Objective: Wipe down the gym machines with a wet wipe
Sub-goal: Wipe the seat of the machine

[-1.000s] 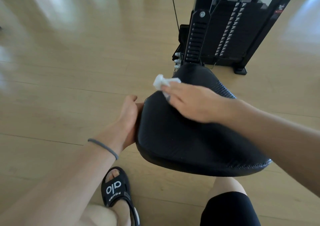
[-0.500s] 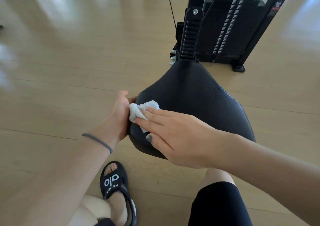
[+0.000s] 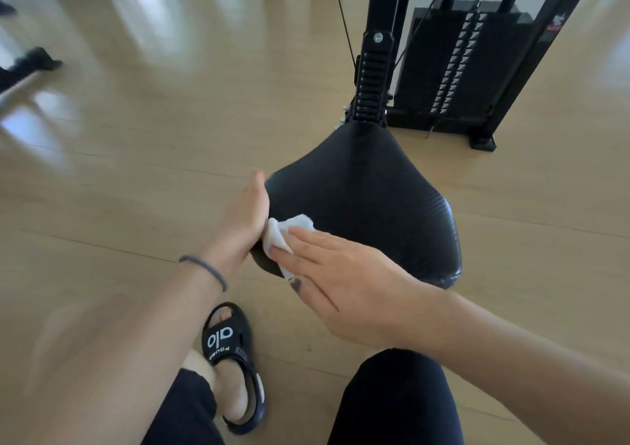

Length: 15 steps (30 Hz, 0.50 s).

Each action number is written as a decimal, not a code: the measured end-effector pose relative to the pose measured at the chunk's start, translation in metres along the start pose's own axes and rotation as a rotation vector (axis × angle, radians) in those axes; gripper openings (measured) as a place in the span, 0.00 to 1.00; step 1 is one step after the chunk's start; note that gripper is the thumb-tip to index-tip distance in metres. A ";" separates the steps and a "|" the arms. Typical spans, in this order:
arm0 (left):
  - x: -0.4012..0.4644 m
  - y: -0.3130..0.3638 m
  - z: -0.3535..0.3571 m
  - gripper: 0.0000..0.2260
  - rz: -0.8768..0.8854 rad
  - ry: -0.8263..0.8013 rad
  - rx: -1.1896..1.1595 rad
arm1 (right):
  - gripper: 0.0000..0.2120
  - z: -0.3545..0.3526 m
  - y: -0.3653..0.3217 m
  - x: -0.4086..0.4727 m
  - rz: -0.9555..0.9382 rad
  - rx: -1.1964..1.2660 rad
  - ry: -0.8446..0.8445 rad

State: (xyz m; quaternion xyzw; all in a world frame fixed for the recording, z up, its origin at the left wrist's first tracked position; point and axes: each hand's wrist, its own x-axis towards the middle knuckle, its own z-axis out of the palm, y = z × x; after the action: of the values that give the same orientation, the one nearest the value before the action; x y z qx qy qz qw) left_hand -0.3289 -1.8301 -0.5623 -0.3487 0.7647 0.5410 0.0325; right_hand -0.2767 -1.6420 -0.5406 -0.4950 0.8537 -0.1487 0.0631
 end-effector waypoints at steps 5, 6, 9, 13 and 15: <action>-0.004 0.002 0.004 0.30 0.043 0.021 0.092 | 0.26 -0.022 0.073 -0.019 0.281 0.013 -0.041; -0.005 0.001 0.005 0.29 0.039 0.022 0.094 | 0.25 -0.020 0.079 -0.012 0.324 0.008 -0.025; 0.002 -0.004 0.004 0.25 0.045 0.018 0.063 | 0.23 -0.008 0.079 0.022 0.382 0.035 0.050; 0.013 -0.009 0.003 0.21 0.030 -0.040 -0.041 | 0.22 0.007 0.034 0.039 0.267 -0.019 0.104; 0.012 -0.006 0.000 0.21 -0.008 -0.080 0.009 | 0.25 0.009 0.012 0.030 0.250 0.082 0.084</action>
State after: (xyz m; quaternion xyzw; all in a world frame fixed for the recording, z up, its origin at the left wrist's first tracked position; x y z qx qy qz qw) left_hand -0.3347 -1.8373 -0.5727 -0.3298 0.7637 0.5510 0.0665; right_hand -0.2997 -1.6639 -0.5514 -0.3752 0.9038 -0.1952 0.0656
